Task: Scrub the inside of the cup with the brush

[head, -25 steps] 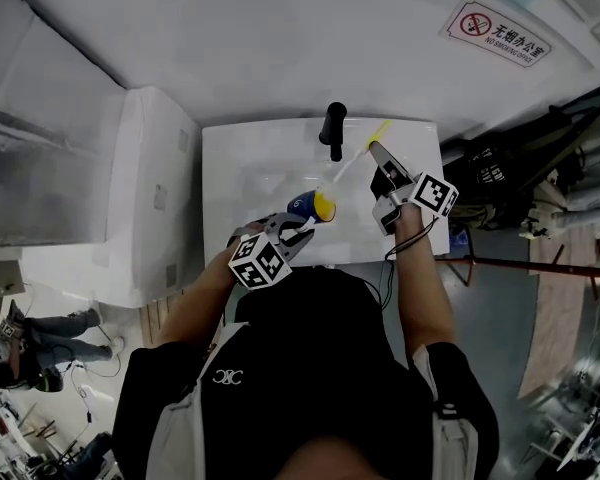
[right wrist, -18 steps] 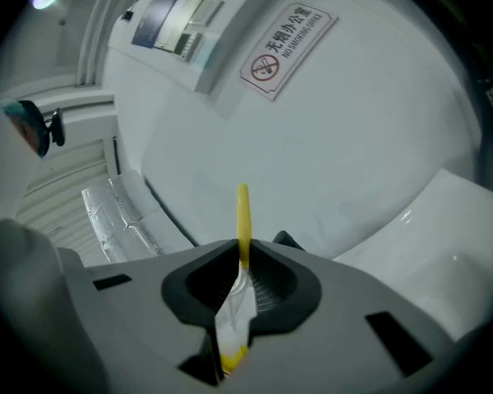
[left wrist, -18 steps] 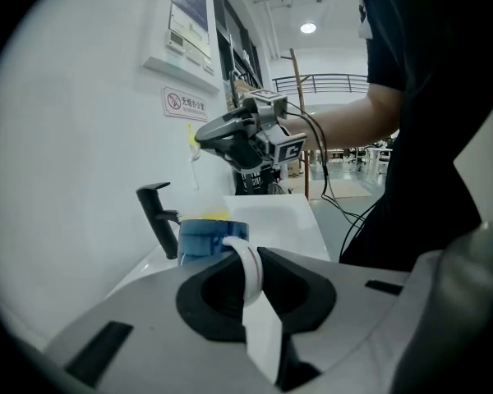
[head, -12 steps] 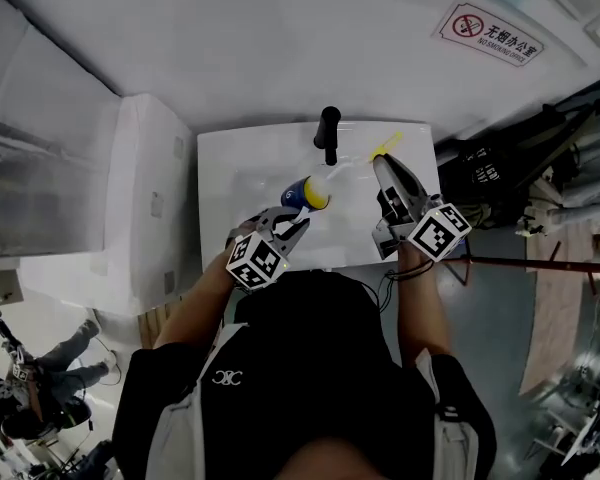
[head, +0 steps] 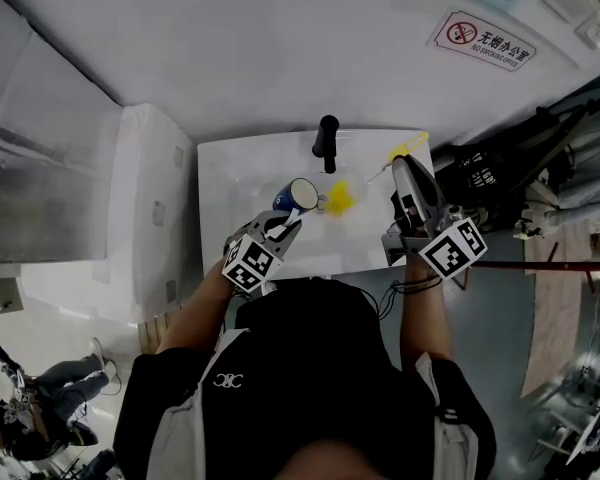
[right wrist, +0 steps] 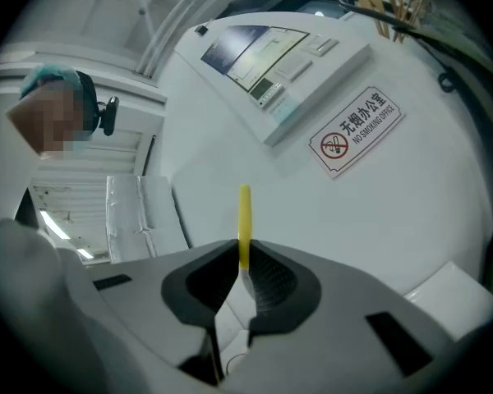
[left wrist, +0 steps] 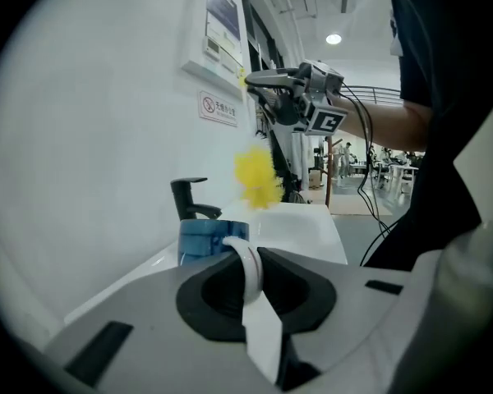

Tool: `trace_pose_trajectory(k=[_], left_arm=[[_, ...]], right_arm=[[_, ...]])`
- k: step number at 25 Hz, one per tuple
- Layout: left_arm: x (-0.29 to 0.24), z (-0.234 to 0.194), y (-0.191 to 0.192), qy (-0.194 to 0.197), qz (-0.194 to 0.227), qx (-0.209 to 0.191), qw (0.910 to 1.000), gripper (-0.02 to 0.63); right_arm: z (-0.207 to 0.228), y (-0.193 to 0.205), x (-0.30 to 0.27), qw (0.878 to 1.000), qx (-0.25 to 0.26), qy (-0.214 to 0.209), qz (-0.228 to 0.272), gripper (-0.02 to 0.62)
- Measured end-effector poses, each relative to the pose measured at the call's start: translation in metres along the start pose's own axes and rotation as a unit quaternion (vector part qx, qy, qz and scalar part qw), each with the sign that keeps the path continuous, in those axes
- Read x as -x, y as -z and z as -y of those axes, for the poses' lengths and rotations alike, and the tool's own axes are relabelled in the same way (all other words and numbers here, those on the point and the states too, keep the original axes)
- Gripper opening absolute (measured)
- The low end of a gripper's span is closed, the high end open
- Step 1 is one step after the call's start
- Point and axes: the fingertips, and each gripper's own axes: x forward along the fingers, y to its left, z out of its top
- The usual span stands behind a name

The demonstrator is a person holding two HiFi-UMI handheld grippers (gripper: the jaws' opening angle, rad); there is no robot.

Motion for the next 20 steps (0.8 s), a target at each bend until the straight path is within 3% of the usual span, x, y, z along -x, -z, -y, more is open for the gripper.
trace_pose_trajectory(k=[5,11,20], left_arm=[[0.008,-0.019,0.002,-0.029,0.010,0.029,0.9991,0.047],[0.015,-0.035,-0.008,-0.057,0.036,0.062,0.9958,0.046],[0.017,-0.030,-0.014,-0.049,0.035,0.063,0.9962,0.047]], right_arm=[[0.011,0.011,0.007,0.997,0.054,0.041,-0.025,0.044],[0.041,0.061,0.016,0.987,0.107,0.093,-0.078,0.046],[0.078,0.135,0.034,0.980,0.059,0.135,-0.134,0.046]])
